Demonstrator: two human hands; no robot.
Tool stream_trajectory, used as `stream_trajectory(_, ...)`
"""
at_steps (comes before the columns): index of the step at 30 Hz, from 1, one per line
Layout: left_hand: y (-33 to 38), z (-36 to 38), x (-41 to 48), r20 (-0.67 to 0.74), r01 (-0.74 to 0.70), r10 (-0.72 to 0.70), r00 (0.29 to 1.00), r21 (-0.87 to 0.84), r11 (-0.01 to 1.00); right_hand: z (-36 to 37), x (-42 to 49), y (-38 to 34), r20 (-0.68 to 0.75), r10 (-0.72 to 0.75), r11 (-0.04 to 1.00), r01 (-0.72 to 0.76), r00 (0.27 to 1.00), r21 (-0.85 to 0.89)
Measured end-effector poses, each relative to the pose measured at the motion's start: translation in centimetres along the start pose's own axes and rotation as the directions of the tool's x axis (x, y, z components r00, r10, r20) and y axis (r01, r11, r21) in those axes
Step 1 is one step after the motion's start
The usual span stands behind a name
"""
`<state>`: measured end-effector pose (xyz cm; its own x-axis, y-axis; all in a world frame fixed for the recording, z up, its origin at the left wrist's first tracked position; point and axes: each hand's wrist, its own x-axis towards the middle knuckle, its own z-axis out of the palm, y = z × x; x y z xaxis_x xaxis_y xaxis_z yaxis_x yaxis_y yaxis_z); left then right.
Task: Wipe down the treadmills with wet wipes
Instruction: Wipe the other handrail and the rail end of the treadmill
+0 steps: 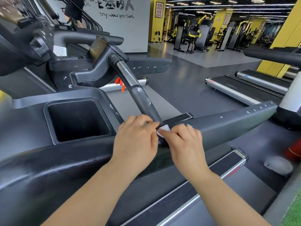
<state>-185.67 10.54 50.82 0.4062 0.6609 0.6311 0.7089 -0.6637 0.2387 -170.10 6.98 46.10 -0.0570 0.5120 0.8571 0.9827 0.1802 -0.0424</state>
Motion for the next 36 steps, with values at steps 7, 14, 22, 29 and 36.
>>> stream_trajectory(7,0.2,1.2,0.3,0.025,-0.026,0.027,0.999,-0.019,0.999,-1.4,0.6,4.0,0.071,0.091,0.974,-0.075,0.993,-0.213)
stream_trajectory(14,0.7,1.0,0.7,0.049,0.084,-0.083,0.995,-0.029,0.996,-0.3,3.2,0.7,0.111,0.014,0.985,0.005,0.994,-0.173)
stream_trajectory(22,1.2,0.3,1.3,0.169,0.178,-0.171,0.971,-0.023,0.984,-1.3,3.8,5.7,0.197,0.116,0.944,-0.047,0.973,-0.327)
stream_trajectory(29,2.5,1.2,2.1,0.184,0.164,-0.147,0.972,-0.082,0.983,-1.0,1.4,1.8,0.084,-0.023,0.992,0.033,0.996,-0.118)
stream_trajectory(36,3.0,1.7,2.1,0.119,0.114,-0.118,0.986,0.041,0.993,-1.6,0.4,5.8,0.029,0.097,0.977,-0.089,0.995,-0.193)
